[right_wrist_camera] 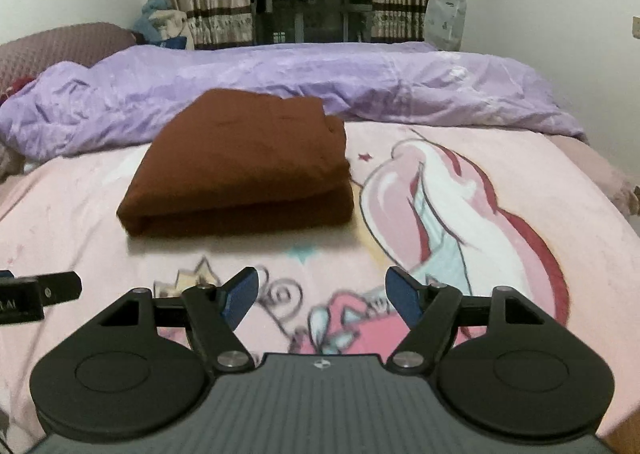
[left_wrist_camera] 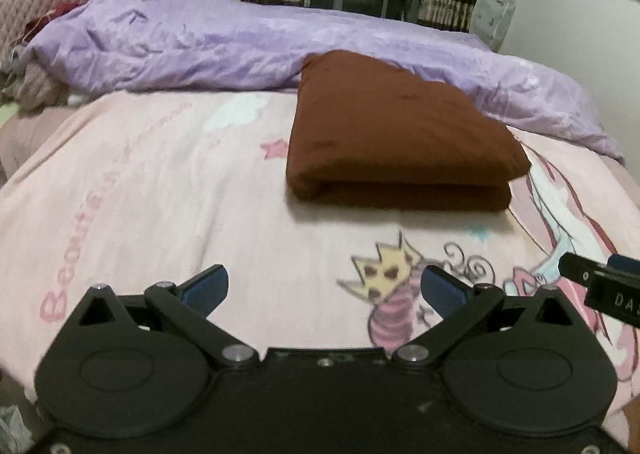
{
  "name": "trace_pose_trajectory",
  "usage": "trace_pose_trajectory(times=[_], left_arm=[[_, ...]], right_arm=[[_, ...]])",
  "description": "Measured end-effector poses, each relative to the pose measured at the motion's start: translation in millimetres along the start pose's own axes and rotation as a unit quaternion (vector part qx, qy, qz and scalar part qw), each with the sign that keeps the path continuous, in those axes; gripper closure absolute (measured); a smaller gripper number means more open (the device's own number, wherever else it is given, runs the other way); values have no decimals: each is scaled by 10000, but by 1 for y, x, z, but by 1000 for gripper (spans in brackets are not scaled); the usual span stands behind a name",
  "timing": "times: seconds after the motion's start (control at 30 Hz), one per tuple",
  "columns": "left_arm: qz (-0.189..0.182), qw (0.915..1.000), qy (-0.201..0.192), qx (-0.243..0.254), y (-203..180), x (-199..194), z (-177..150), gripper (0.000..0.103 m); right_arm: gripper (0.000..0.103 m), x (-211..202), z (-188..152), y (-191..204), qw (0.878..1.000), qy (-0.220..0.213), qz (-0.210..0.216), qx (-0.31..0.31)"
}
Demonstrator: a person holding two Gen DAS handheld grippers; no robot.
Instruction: Fold large clothes
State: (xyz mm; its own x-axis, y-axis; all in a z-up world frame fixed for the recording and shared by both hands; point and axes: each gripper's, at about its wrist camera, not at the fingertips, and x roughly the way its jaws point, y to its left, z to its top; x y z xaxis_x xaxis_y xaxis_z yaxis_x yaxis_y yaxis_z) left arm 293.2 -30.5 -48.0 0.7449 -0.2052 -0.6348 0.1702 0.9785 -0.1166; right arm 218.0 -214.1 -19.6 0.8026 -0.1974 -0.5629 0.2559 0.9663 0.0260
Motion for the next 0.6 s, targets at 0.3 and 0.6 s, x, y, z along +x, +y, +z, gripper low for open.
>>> trace_pose_trajectory(times=[0.3,0.6], left_arm=[[0,9999,93,86,-5,-18,-20,0],[35,9999,140,94,-5,-17,-21,0]], right_arm=[[18,-15,-18,-4,9997,196,124,127],[18,-16,-24,0,9995,244,144,106]])
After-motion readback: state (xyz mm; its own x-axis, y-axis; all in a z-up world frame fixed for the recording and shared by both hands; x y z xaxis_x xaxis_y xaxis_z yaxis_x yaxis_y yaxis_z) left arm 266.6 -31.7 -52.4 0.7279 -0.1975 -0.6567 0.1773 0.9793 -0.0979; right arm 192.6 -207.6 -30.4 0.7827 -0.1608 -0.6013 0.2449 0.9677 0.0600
